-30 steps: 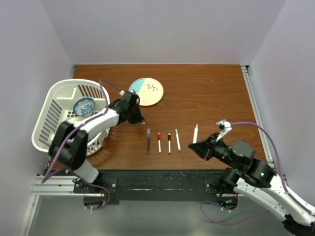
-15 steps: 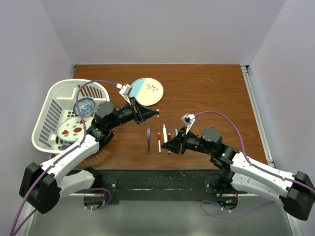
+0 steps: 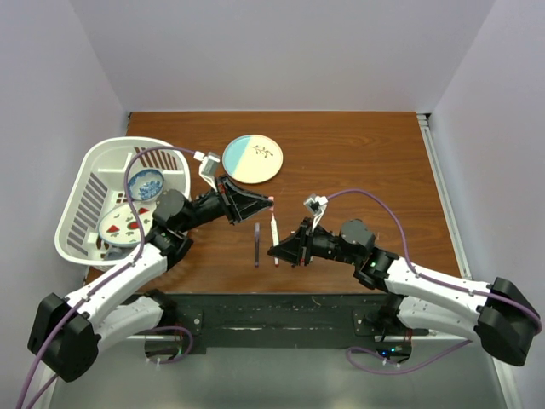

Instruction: Insert the pens into the pen caps

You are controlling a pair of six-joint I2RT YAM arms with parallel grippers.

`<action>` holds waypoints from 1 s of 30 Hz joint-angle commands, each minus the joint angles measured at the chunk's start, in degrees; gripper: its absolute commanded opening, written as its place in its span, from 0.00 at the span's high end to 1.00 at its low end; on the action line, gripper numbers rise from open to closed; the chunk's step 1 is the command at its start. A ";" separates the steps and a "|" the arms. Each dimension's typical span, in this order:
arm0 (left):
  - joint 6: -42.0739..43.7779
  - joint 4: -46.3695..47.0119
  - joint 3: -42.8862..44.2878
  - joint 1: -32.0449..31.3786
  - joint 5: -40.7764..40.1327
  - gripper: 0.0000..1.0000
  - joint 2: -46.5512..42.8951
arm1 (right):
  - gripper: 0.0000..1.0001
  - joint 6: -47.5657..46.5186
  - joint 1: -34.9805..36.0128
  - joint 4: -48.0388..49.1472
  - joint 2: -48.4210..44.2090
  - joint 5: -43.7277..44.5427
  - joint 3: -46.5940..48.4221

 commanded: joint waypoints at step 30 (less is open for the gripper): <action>-7.32 9.47 -7.89 -2.68 0.86 0.96 -2.04 | 1.00 -3.85 1.61 4.47 -0.18 7.04 5.37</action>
